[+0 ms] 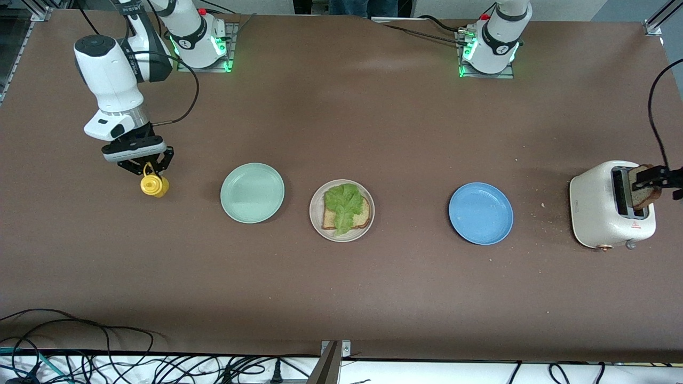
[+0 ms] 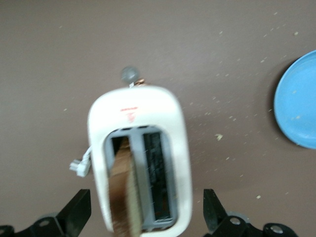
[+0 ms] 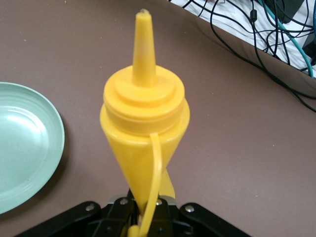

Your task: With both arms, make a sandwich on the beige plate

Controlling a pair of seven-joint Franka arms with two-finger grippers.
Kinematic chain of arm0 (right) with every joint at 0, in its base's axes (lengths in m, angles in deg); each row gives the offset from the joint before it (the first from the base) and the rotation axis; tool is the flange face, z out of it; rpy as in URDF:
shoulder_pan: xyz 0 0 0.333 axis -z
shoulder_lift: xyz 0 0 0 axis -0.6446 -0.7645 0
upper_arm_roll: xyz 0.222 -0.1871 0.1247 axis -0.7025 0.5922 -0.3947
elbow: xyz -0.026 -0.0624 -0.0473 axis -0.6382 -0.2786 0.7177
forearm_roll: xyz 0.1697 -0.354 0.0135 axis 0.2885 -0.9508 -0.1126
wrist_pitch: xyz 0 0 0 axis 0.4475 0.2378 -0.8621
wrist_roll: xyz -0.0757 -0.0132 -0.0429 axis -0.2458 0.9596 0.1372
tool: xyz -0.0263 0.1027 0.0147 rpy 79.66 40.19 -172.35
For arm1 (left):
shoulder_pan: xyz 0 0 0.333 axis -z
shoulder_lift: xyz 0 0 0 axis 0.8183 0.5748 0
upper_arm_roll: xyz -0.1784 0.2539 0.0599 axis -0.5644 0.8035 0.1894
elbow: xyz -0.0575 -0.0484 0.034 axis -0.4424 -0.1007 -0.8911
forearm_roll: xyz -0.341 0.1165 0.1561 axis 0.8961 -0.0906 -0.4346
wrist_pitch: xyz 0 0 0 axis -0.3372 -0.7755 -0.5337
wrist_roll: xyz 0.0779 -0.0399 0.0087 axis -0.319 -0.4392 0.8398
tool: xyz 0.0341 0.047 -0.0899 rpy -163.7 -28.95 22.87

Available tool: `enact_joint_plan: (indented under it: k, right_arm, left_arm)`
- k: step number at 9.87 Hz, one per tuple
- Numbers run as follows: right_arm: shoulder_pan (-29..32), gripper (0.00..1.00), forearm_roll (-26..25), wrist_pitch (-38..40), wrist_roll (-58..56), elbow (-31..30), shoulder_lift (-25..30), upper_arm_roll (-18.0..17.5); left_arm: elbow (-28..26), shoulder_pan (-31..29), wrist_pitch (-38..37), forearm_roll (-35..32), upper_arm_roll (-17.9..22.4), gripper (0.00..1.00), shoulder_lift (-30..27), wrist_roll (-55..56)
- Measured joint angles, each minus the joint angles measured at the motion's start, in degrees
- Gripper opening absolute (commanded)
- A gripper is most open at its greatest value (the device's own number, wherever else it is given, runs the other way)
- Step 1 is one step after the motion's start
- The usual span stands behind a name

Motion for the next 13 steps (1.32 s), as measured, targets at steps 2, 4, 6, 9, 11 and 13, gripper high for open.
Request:
enact_joint_plan:
  k: [2,4,6,9,11,13]
  right_arm:
    - [0.0,0.0,0.0,-6.37,2.64,-2.56,-0.51,0.7]
    - [-0.01,0.0,0.0,-14.1,4.01,-4.86,-2.82,1.27]
    - [0.06,0.0,0.0,-22.04,4.07,-6.04,-7.23,2.64]
    - [0.14,0.0,-0.01,-24.01,6.3,-6.01,-10.45,3.1]
    - [0.24,0.0,-0.01,-24.03,6.69,-5.99,-11.34,3.11]
    - [0.72,0.0,-0.01,-24.14,7.66,-5.49,-13.01,3.13]
  left_arm:
    - [-0.22,-3.12,0.02,0.0,-0.05,1.0,0.35,-2.75]
    - [-0.96,-3.51,0.15,0.0,-0.13,1.0,0.95,-2.95]
    - [-1.82,-3.58,0.2,0.97,-0.15,1.0,1.33,-2.76]
    - [-3.02,-4.24,1.75,2.11,-0.16,0.98,1.41,-2.71]
    - [-5.45,-4.34,5.08,2.11,-0.22,0.67,1.6,-2.7]
    - [-6.55,-4.35,5.71,2.11,-0.3,0.0,1.69,-2.67]
